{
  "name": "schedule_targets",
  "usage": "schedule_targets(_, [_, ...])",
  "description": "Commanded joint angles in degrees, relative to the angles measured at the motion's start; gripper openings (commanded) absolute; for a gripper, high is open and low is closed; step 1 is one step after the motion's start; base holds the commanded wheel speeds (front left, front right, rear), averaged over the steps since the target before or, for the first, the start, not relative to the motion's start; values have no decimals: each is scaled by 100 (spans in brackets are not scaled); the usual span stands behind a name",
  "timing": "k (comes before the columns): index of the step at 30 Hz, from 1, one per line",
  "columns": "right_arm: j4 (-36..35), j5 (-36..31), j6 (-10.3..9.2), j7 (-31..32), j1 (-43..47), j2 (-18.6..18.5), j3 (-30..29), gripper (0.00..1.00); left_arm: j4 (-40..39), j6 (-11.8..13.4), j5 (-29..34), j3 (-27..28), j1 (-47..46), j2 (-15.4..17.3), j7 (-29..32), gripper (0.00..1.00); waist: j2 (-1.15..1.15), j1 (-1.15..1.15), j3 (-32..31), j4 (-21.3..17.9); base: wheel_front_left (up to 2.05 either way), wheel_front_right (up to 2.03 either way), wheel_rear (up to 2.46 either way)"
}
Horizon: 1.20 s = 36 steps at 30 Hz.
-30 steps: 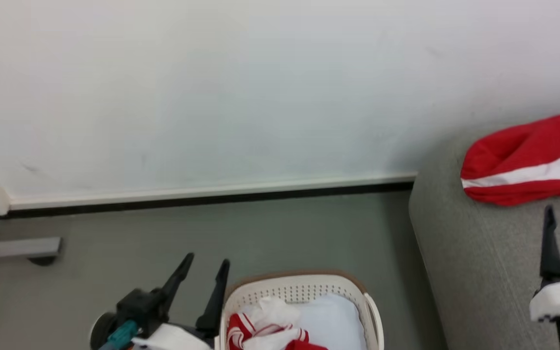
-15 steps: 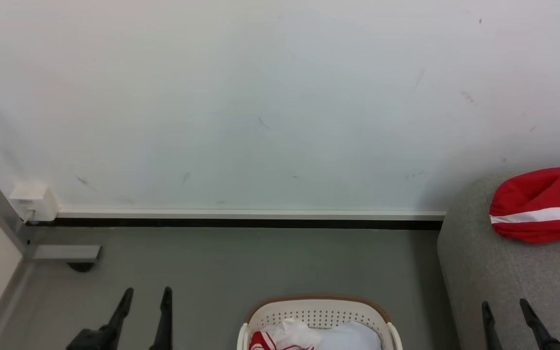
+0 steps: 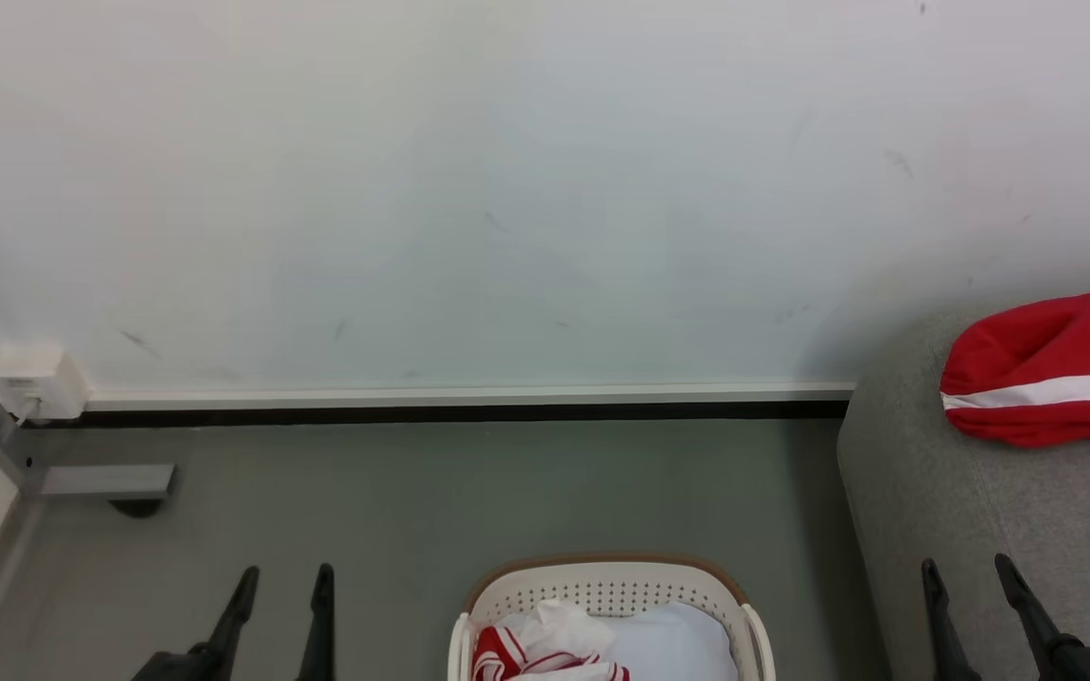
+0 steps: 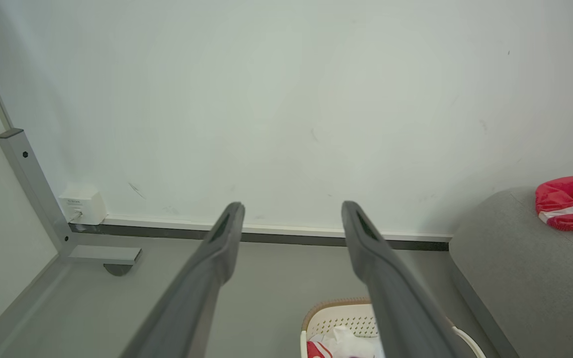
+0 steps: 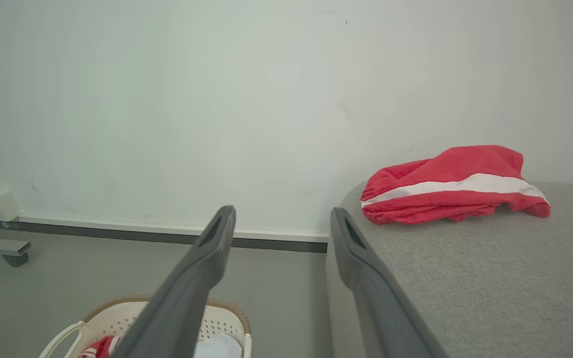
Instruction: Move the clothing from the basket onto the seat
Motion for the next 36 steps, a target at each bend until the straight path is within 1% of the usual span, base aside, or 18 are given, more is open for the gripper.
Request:
schedule_targets(1, [-66,13,-12,-19,-99,-8,-52,100,64,-77,122,31,-62,-21,-2,100,0,0,109,-78,0,0,0])
schedule_targets(5, [-206,-42,-12,-20,-267,-10,-147,100,395,-280,217,-183,-383,-29,61,100,0,0,448,-231,0,0,0])
schedule_targets(7, [-293,-44,-12,-19,-420,-6,-151,100,566,-390,304,-362,-684,-16,270,100,0,0,744,-330,0,0,0])
schedule_targets(11, [-462,3,-12,-18,-731,-10,-176,100,929,-649,535,-781,-1378,4,1004,100,0,0,1388,-550,0,0,0])
schedule_targets(15, [-610,114,-12,-18,-1006,-7,-190,100,1393,-909,507,-1097,-2030,-140,1869,100,0,0,1942,-766,0,0,0])
schedule_targets(17, [-650,183,-12,-11,-1112,-6,-124,100,1682,-1001,328,-1174,-2249,-283,2311,100,0,0,2198,-896,0,0,0])
schedule_targets(19, [-719,243,-12,-11,-1238,-9,-87,100,1968,-1076,330,-1248,-2536,-327,2653,100,0,0,2450,-1018,0,0,0])
schedule_targets(22, [-816,357,-12,-11,-1412,-4,22,100,2399,-1101,215,-1272,-2848,-457,3019,100,0,0,2833,-1201,0,0,0])
schedule_targets(26, [-996,524,-12,-12,-1655,-6,136,100,2860,-1022,218,-1268,-3297,-521,3214,100,0,0,3396,-1419,0,0,0])
schedule_targets(29, [-1144,605,-12,-11,-1797,-3,169,100,3137,-977,220,-1284,-3557,-568,3332,100,0,0,3825,-1506,0,0,0])
schedule_targets(30, [-1187,641,-12,-11,-1854,-3,180,100,3228,-964,231,-1287,-3657,-574,3348,100,0,0,3971,-1525,0,0,0])
schedule_targets(31, [-1187,641,-12,-11,-1854,-3,180,100,3228,-964,231,-1287,-3657,-574,3348,100,0,0,3971,-1525,0,0,0])
schedule_targets(36, [-1377,781,-12,-10,-2089,-3,263,100,3552,-803,460,-1339,-4136,-465,3217,100,0,0,4613,-1584,0,0,0])
